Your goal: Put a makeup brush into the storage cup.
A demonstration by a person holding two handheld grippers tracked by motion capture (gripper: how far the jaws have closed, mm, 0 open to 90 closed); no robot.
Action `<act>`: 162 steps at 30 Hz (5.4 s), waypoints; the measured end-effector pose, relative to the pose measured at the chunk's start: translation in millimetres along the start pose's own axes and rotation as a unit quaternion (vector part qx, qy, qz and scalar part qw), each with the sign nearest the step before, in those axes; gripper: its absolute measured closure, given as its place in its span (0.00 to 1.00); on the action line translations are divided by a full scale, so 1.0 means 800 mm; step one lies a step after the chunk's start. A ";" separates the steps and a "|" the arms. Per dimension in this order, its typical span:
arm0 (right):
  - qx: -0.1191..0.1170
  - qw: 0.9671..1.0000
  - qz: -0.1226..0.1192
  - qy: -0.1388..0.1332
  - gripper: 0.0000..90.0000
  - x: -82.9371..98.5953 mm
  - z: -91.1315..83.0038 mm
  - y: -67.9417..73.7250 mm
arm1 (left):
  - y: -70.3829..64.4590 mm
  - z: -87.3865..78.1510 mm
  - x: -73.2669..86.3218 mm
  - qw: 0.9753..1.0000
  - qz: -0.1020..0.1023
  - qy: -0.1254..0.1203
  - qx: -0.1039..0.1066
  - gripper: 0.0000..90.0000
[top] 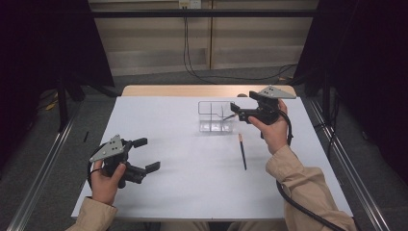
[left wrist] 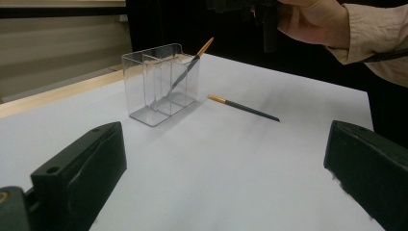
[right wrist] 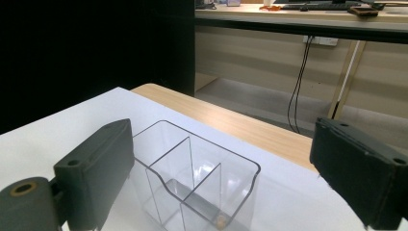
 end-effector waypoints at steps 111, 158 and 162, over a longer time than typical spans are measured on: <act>0.069 0.903 0.055 0.421 0.19 0.049 0.019 0.002 | 0.002 0.002 0.003 1.000 -0.006 0.006 0.003 0.01; 0.097 0.859 0.066 0.498 0.60 0.072 0.054 0.011 | 0.007 0.002 0.007 1.000 -0.008 0.011 -0.001 0.01; 0.095 0.860 0.073 0.496 0.60 0.072 0.053 0.012 | 0.006 0.002 0.006 1.000 -0.008 0.009 -0.003 0.01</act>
Point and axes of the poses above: each handheld gripper's, and its own axes: z roughly forward along the jaws, x roughly out of its underside, y roughly to its left, the point moved 1 cm from there along z, roughly forward along the jaws, and after that the axes turned 4 degrees about x, right-handed, at the moved point
